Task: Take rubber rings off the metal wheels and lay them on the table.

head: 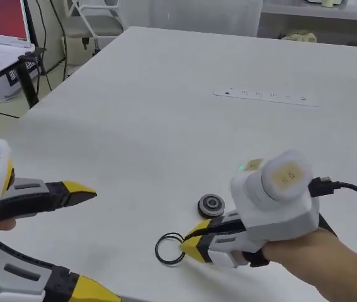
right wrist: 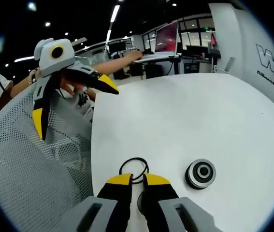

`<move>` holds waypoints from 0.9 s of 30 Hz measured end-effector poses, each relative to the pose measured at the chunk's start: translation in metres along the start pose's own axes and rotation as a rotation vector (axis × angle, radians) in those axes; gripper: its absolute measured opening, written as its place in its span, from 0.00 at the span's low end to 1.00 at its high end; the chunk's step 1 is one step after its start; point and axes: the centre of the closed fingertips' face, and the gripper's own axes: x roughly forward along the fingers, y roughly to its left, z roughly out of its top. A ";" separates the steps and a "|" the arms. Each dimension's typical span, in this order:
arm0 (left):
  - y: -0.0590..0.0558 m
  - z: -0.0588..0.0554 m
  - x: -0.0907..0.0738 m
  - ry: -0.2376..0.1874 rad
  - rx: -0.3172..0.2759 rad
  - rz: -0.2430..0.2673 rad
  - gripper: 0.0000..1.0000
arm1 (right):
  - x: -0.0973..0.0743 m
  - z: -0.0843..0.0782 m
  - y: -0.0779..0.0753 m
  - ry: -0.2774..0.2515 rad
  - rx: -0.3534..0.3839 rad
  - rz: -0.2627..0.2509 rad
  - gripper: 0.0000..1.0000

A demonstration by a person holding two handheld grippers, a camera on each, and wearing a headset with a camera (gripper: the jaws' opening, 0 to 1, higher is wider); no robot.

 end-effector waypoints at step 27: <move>0.002 0.008 -0.003 -0.055 -0.010 0.008 0.89 | -0.020 0.023 -0.013 -0.069 0.002 -0.040 0.13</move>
